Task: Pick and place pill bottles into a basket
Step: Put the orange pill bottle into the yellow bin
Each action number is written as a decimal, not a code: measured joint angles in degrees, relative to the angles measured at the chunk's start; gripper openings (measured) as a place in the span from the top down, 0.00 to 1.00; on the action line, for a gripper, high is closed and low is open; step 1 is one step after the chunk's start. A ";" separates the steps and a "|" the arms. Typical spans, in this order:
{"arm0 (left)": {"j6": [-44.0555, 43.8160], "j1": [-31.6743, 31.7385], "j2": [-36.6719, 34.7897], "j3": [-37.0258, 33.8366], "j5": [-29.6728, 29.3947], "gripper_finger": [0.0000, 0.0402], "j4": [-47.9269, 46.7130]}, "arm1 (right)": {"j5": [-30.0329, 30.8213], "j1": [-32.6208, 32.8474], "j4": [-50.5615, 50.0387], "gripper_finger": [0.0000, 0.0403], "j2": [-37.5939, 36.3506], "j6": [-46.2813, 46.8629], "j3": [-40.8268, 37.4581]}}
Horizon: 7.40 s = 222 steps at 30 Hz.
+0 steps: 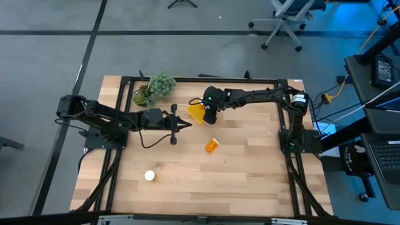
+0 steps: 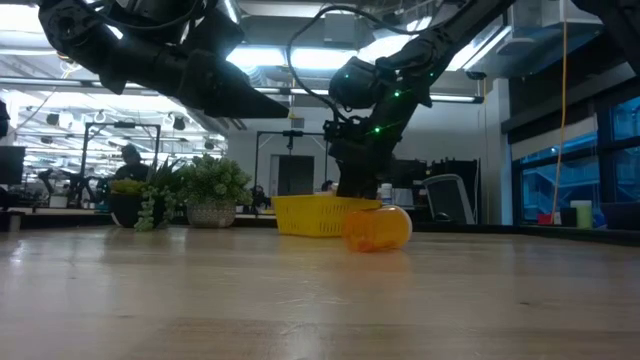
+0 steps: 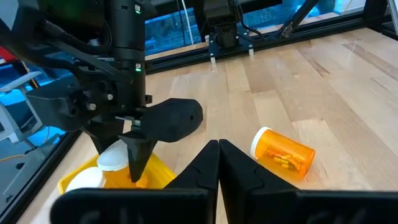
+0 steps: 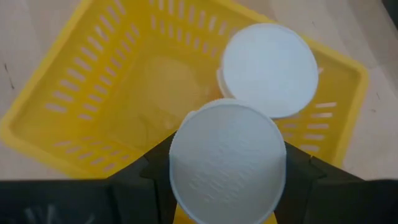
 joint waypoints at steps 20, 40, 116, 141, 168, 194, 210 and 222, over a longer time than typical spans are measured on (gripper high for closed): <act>0.02 0.00 0.00 0.00 0.00 0.98 0.00 | -0.05 -0.13 -2.12 0.46 0.02 -0.85 0.00; 0.02 0.00 0.00 0.00 0.00 0.98 0.00 | 0.07 -0.13 -1.99 0.46 0.02 -0.97 0.00; -0.42 -0.01 0.00 0.00 0.01 0.99 0.02 | -1.44 -1.16 -2.80 0.24 -1.51 0.32 0.04; -0.43 0.00 0.01 0.00 0.02 0.98 0.02 | -1.44 -1.16 -2.33 0.25 -1.84 -2.99 2.14; 0.47 -0.09 0.02 0.00 -2.32 0.99 0.07 | 13.09 10.67 0.19 0.25 -21.55 -2.36 -2.24; -3.91 -10.82 0.02 8.59 -5.39 1.00 -25.14 | 17.98 20.39 29.90 0.38 -37.41 7.43 -38.27; -26.20 -30.55 -0.24 22.64 -10.60 1.00 -66.31 | 15.48 22.09 33.64 0.79 -37.35 -2.07 -38.38; -50.27 -58.90 -10.04 22.40 -40.05 1.00 -76.46 | 15.31 25.34 35.41 0.93 -37.33 -3.74 -38.36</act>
